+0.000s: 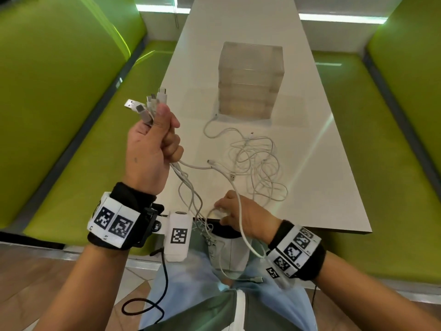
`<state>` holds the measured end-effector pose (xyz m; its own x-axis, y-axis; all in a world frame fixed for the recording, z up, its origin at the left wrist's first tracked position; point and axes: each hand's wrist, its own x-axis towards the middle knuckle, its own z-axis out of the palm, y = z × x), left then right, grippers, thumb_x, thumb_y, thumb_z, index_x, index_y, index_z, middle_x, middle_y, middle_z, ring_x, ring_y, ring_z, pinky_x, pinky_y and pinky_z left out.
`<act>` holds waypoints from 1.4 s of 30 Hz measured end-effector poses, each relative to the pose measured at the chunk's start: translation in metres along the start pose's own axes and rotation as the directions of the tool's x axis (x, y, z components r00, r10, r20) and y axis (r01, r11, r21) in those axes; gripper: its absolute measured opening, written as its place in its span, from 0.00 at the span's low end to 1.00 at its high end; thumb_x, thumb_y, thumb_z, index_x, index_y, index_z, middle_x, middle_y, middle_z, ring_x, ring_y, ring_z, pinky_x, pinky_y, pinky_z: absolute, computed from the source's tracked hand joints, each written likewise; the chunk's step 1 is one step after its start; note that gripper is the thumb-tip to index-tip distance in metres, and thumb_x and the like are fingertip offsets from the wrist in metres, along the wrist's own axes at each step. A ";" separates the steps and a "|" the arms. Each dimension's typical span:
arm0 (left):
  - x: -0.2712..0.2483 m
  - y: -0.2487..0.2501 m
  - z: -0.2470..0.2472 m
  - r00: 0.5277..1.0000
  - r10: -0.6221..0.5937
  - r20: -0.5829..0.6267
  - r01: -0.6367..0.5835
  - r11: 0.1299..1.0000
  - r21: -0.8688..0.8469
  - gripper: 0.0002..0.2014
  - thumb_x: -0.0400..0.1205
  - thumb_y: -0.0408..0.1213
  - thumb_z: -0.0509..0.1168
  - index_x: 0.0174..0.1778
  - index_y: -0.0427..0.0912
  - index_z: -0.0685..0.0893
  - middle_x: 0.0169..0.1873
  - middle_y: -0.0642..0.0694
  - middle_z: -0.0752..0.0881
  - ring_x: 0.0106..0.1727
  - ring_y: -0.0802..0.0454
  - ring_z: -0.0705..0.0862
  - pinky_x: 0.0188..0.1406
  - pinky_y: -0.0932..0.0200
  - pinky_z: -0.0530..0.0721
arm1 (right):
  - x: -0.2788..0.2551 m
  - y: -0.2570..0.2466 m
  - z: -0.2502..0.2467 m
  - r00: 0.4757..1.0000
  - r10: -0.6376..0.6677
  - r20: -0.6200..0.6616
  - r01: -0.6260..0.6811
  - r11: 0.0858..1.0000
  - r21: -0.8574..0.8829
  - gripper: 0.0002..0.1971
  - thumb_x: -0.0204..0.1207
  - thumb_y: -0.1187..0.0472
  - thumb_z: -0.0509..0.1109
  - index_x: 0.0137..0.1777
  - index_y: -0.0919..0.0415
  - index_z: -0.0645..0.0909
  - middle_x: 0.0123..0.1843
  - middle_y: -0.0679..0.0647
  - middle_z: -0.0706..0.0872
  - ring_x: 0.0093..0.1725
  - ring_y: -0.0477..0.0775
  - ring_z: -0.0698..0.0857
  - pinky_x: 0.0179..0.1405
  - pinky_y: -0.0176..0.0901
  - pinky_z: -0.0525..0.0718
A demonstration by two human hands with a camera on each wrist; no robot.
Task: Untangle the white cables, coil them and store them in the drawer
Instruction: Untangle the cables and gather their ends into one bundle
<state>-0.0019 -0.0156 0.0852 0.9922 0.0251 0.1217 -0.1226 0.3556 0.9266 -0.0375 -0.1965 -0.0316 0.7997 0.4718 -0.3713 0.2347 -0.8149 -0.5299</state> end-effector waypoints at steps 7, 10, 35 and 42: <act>0.001 -0.003 0.001 1.000 0.002 0.015 -0.002 1.000 0.019 0.18 0.88 0.43 0.52 0.34 0.42 0.75 0.19 0.55 0.61 0.20 0.57 0.54 0.17 0.64 0.57 | 0.000 -0.013 -0.009 0.973 -0.074 0.220 0.086 0.995 -0.042 0.01 0.72 0.61 0.72 0.42 0.56 0.82 0.44 0.56 0.86 0.40 0.53 0.83 0.36 0.43 0.78; 0.003 0.000 0.000 1.000 0.010 -0.005 -0.010 1.000 0.025 0.18 0.88 0.43 0.52 0.34 0.42 0.74 0.19 0.56 0.61 0.20 0.57 0.53 0.17 0.64 0.56 | -0.011 -0.019 -0.010 0.907 -0.088 0.412 0.058 0.995 0.086 0.06 0.69 0.62 0.76 0.35 0.53 0.82 0.33 0.52 0.86 0.31 0.50 0.84 0.32 0.38 0.82; -0.003 -0.022 -0.002 0.988 -0.139 0.060 0.134 0.988 0.077 0.09 0.84 0.37 0.60 0.38 0.41 0.76 0.20 0.54 0.62 0.20 0.57 0.57 0.19 0.63 0.59 | 0.054 0.026 -0.057 0.942 0.116 -0.316 -0.132 0.991 -0.029 0.14 0.77 0.63 0.68 0.61 0.61 0.82 0.59 0.60 0.82 0.58 0.60 0.81 0.54 0.48 0.77; -0.002 -0.040 -0.008 0.969 -0.246 0.027 0.247 0.969 -0.010 0.12 0.88 0.36 0.54 0.40 0.40 0.77 0.21 0.53 0.65 0.22 0.59 0.61 0.23 0.64 0.60 | 0.060 0.034 -0.052 0.945 0.170 -0.280 -0.195 0.979 -0.063 0.09 0.74 0.62 0.73 0.53 0.61 0.82 0.54 0.61 0.80 0.50 0.63 0.82 0.48 0.50 0.79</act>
<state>0.0013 -0.0228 0.0451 0.9910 -0.0882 -0.1007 0.1260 0.3599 0.9245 0.0472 -0.2131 -0.0325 0.9502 0.2131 -0.2275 0.1089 -0.9108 -0.3983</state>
